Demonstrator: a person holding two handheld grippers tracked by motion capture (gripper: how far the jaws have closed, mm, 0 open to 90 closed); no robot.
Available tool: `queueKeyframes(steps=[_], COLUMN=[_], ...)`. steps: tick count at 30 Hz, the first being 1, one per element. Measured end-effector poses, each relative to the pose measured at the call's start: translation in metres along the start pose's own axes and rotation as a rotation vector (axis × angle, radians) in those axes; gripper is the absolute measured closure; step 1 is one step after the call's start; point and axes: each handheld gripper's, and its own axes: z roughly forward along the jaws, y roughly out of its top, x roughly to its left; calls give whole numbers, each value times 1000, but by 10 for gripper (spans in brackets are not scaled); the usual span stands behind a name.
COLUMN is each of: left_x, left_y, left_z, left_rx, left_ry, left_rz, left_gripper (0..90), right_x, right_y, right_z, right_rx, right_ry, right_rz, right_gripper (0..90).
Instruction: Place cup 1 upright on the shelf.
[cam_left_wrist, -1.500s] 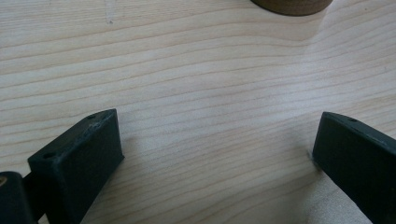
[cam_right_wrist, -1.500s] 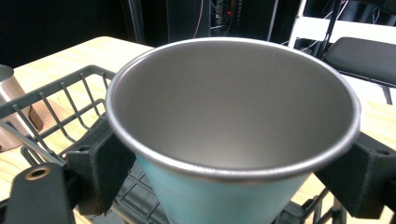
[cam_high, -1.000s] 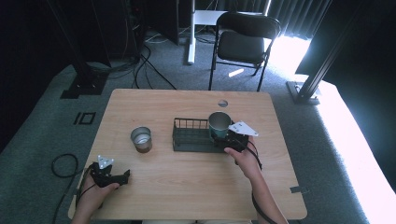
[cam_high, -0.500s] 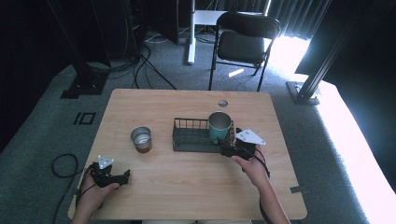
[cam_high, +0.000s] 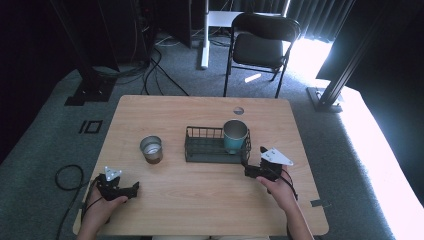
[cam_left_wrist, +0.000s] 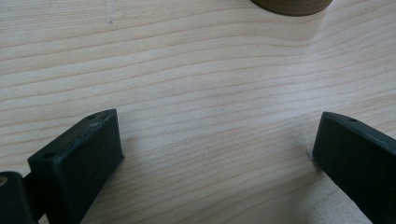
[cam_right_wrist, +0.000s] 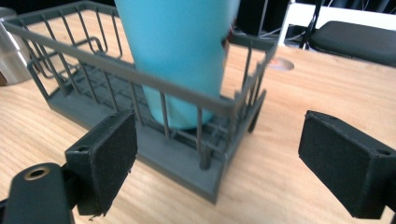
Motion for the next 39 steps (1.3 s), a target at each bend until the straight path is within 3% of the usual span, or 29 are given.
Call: queueKeyframes(steps=[17,28,39], left_x=[0,0,0], left_y=[0,0,0], left_z=[0,0,0], left_rx=[0,1,1], left_ry=[1,1,1], left_rz=[1,2,2], left_gripper=[21,21,21], right_x=[-16,-35,-45], right_y=[-33,-52,-61], right_z=[-11,-28,-38], right_rx=[65,112,168], right_ry=[-7,-32,-70], right_rz=[30,88,81], right_gripper=[115,115,115])
